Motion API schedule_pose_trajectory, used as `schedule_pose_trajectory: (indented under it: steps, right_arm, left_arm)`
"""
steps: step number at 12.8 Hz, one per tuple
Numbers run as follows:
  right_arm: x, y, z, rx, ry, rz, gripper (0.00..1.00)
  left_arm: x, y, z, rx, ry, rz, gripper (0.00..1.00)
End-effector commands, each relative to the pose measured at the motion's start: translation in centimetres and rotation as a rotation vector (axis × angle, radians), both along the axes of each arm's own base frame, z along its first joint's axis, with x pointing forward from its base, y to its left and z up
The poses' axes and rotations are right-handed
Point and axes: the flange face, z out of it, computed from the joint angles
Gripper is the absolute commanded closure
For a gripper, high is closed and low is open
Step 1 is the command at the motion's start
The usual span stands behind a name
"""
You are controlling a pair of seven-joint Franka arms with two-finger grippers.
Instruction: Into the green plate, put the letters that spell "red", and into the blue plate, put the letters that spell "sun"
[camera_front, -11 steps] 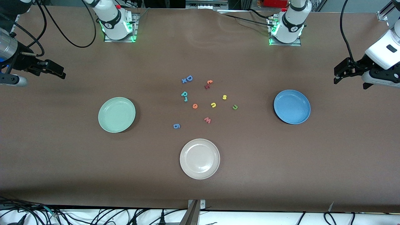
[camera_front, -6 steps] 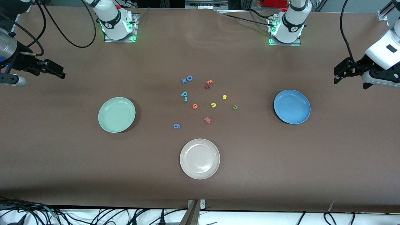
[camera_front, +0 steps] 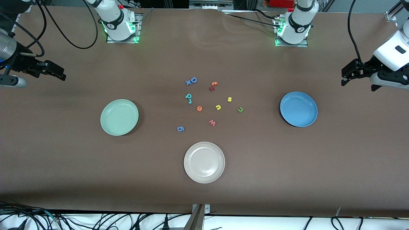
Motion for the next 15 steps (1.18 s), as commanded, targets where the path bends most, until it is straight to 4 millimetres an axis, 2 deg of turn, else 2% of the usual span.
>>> schedule_pose_trajectory:
  steps: [1,15]
  right_arm:
    - [0.28,-0.04,0.49,-0.013,-0.004,0.015,0.0]
    - [0.01,0.37,0.46,-0.014,0.01,0.021,0.0]
  left_arm:
    - [0.2,0.05,0.6,-0.018,-0.002,-0.002,0.0]
    - [0.42,-0.1,0.79,-0.017,-0.008,-0.005,0.0]
